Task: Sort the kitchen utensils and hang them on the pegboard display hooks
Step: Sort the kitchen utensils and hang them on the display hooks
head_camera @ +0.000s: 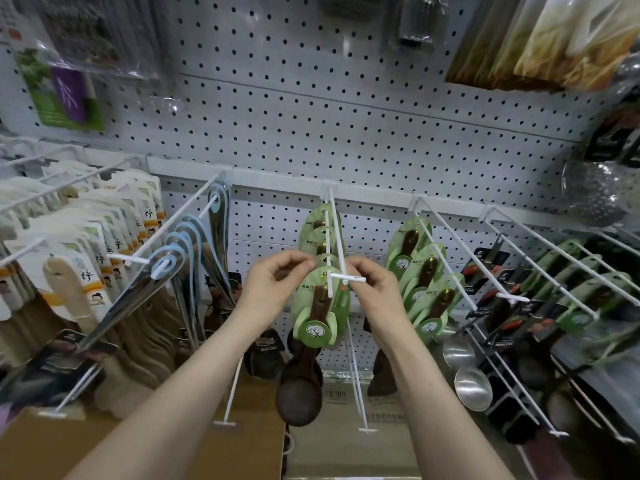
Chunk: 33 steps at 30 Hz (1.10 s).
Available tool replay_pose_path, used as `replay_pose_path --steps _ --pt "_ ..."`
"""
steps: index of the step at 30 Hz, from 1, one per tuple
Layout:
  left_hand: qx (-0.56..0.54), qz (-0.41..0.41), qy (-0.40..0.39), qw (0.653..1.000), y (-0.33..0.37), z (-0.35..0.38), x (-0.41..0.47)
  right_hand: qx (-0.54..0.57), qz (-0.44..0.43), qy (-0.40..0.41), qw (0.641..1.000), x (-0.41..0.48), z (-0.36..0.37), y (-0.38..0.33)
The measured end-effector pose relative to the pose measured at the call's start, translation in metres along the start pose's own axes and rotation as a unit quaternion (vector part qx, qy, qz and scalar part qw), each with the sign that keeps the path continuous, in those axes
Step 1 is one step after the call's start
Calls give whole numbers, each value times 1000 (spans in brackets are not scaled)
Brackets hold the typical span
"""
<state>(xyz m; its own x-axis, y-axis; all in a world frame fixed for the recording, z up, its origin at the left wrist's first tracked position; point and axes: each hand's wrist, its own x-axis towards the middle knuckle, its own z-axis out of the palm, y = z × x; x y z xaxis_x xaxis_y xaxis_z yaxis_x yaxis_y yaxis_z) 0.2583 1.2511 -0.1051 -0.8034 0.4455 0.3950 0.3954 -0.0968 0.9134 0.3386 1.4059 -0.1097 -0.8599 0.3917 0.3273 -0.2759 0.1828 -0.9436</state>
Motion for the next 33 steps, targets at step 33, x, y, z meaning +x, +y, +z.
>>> replay_pose_path --steps 33 --pt "56 -51 86 993 -27 -16 -50 -56 5 249 967 -34 32 22"
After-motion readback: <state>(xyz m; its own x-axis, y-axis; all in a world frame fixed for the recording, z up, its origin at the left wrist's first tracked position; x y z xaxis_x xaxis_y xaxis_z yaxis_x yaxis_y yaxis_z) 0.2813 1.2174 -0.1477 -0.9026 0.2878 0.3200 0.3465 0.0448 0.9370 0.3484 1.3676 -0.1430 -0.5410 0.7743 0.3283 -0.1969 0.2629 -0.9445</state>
